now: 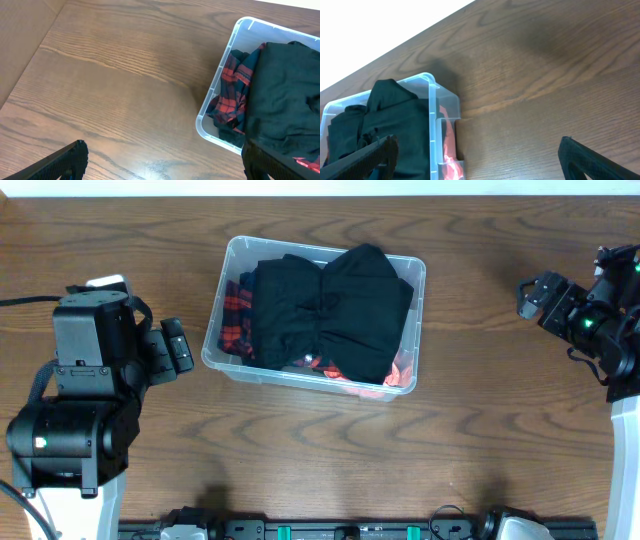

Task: Pack container

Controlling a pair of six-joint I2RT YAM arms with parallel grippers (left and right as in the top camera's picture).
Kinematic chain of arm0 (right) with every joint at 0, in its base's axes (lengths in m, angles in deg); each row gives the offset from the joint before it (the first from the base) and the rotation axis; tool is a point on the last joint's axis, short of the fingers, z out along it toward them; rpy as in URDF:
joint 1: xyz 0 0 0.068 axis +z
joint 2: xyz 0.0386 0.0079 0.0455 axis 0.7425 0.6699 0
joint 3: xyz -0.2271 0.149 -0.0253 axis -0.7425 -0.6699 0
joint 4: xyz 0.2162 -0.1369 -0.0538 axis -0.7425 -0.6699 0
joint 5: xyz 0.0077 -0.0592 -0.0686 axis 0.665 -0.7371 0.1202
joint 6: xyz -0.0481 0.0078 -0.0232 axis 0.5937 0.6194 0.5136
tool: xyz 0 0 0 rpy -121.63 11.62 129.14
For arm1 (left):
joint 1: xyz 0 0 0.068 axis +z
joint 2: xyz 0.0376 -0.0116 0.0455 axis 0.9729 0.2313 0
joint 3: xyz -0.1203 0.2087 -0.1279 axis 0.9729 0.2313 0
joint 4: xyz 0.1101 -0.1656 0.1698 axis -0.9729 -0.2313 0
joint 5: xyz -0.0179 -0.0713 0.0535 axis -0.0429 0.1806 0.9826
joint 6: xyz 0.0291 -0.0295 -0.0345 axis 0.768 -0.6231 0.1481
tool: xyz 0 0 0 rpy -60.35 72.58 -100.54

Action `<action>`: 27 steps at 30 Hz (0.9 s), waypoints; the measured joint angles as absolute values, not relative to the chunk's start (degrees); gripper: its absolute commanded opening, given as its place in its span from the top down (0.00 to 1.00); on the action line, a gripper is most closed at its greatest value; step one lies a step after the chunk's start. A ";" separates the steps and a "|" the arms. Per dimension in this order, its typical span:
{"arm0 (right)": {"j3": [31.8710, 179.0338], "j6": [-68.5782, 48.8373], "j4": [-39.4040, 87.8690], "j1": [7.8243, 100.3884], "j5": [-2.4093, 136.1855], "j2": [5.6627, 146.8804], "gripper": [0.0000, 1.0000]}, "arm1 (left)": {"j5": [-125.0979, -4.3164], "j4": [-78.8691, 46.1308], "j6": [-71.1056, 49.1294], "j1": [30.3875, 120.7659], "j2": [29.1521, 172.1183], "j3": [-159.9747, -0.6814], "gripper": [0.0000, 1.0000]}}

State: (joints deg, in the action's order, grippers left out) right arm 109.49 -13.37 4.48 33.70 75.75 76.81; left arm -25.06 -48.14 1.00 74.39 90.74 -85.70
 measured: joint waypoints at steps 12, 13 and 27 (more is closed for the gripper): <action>109.49 -13.37 4.46 33.70 75.75 76.81 0.01 | -25.06 -48.14 1.00 74.39 90.74 -85.70 0.02; 109.49 -13.37 4.46 33.70 75.75 76.81 0.01 | -25.06 -48.16 1.00 74.39 90.74 -85.70 0.02; 95.08 -2.00 11.70 43.04 64.71 56.09 0.01 | -25.06 -48.18 1.00 74.39 90.74 -85.70 0.02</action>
